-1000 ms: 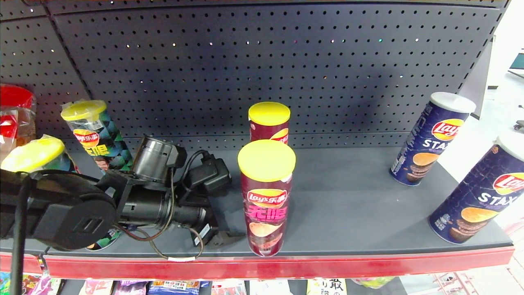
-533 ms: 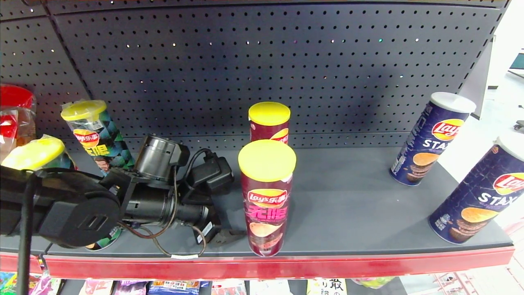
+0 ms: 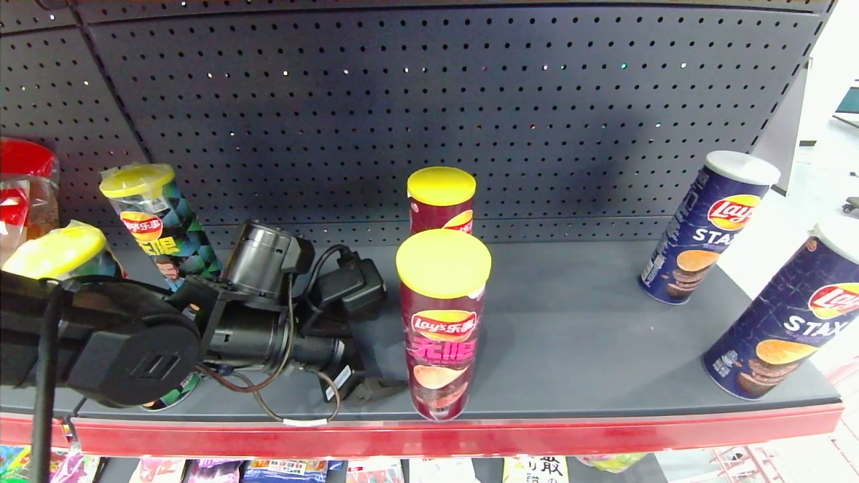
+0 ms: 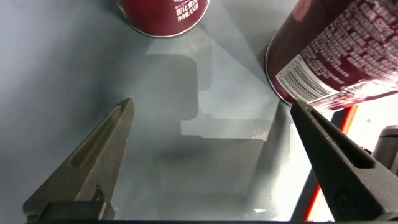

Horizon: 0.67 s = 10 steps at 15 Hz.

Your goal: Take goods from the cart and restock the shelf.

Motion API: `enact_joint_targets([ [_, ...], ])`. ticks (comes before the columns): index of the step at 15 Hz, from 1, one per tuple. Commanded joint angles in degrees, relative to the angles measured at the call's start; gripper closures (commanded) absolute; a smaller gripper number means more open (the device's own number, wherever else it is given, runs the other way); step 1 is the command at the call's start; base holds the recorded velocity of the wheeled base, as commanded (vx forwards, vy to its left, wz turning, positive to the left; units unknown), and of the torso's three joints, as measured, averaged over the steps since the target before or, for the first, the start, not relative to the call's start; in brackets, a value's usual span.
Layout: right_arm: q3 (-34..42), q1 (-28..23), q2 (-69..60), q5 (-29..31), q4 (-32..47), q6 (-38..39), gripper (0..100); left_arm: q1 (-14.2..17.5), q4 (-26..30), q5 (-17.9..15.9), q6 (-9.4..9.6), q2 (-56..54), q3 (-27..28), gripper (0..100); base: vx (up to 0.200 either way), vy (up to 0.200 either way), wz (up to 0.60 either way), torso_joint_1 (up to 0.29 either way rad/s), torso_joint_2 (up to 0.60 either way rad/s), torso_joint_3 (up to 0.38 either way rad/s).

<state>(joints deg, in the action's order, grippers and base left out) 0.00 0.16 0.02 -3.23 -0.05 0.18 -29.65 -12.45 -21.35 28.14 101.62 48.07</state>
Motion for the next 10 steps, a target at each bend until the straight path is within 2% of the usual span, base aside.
enact_joint_targets([
  [1, 0.0, 0.02, -0.02, -0.11, -0.04, -0.01, 0, 0.38, -0.03, -0.01, -0.01, -0.9, -0.78, 0, 0.0, 0.0, 0.0, 0.0, 0.0, 0.0],
  [3, 0.0, 0.02, -0.02, -0.02, -0.04, -0.01, 0, 1.7, -0.03, -0.01, -0.1, -5.47, -3.51, 0, 0.0, 0.0, 0.0, 0.0, 0.0, 0.0],
  [7, 0.0, 0.02, -0.02, -0.02, -0.04, -0.01, 0, 1.87, 0.05, -0.45, -0.98, -22.17, -11.77, 0, 0.0, 0.0, 0.0, 0.0, 0.0, 0.0],
  [8, 0.0, 0.02, -0.02, -0.02, -0.04, -0.01, 0, 1.87, 0.14, -0.71, -1.77, -29.37, -15.46, 0, 0.0, 0.0, 0.0, 0.0, 0.0, 0.0],
  [10, 0.0, 0.02, -0.02, -0.02, -0.04, -0.01, 0, 2.49, 0.85, -0.54, -5.55, -45.11, -21.17, 0, 0.0, 0.0, 0.0, 0.0, 0.0, 0.0],
])
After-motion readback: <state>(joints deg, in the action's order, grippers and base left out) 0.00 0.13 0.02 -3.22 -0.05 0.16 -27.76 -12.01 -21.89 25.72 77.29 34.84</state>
